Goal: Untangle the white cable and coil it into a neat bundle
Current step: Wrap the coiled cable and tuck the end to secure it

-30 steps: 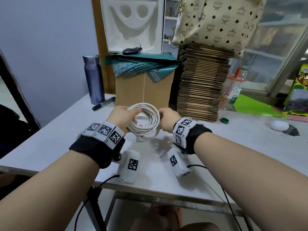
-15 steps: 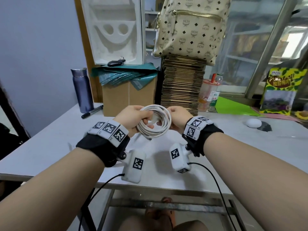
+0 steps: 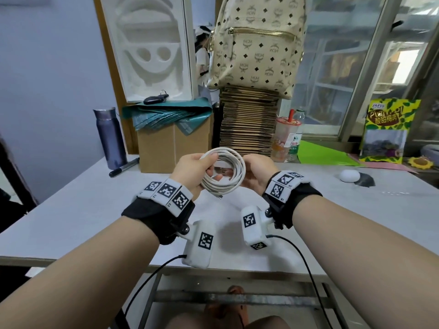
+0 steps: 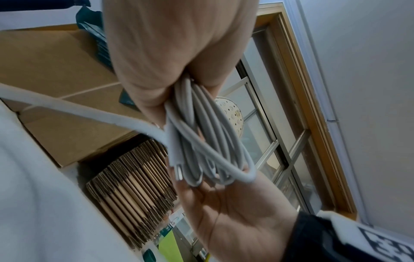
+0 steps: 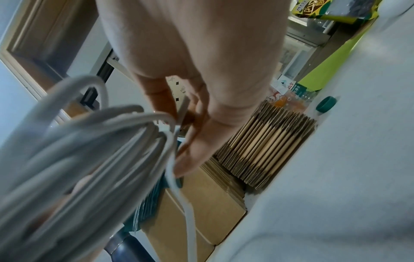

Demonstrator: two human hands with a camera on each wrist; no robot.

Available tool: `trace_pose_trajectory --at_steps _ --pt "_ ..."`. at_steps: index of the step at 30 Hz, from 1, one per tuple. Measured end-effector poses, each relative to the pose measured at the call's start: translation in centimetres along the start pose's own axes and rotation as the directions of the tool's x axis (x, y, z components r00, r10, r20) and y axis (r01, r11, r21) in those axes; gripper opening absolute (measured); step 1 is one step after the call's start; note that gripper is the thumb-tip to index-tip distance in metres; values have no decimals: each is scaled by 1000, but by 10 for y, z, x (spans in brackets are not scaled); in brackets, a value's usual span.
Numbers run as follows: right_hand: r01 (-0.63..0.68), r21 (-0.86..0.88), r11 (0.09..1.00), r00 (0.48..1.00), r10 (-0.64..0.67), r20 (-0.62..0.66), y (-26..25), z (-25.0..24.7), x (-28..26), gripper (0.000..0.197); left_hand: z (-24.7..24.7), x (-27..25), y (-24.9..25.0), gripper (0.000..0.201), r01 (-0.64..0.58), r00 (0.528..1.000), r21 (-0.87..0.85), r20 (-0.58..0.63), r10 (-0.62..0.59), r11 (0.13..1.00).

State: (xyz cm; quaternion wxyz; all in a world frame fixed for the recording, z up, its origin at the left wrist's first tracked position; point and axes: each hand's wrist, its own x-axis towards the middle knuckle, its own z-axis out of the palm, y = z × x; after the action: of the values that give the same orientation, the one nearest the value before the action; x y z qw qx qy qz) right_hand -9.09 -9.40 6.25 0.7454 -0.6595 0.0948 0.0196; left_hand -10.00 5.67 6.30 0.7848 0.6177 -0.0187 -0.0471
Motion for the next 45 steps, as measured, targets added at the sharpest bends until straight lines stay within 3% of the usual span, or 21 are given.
trace_pose_trajectory --at_steps 3,7,15,19,21,25,30,35,40,45 --pt "-8 -43 999 1000 7 -19 0 -3 0 7 4 0 1 20 -37 999 -4 -4 37 999" --pt "16 -5 1000 999 -16 31 3 -8 1 19 7 2 0 20 -84 995 32 -47 86 996" --pt "87 67 994 995 -90 47 5 -11 0 11 9 2 -7 21 -61 995 -5 -79 61 998" --pt "-5 184 983 985 -28 173 5 -7 -1 42 12 3 -13 23 -114 982 108 -138 128 988" --pt "-7 156 988 974 -28 225 5 -2 -3 43 11 6 -15 25 -154 970 201 -155 186 968" --pt "-9 201 979 961 -47 271 4 4 -4 46 4 11 -20 26 -162 969 344 -123 216 925" --pt "-37 258 965 949 -47 312 3 3 -5 46 0 14 -23 24 -131 982 352 -85 171 927" --pt "-78 261 962 962 4 273 3 2 -5 45 0 14 -24 25 -112 988 411 -50 145 905" --pt "-94 285 954 973 28 230 3 -2 -3 41 0 15 -23 6 -189 977 554 19 215 811" --pt "-108 269 957 979 55 197 2 0 -2 37 0 10 -25 61 -254 943 748 51 329 613"
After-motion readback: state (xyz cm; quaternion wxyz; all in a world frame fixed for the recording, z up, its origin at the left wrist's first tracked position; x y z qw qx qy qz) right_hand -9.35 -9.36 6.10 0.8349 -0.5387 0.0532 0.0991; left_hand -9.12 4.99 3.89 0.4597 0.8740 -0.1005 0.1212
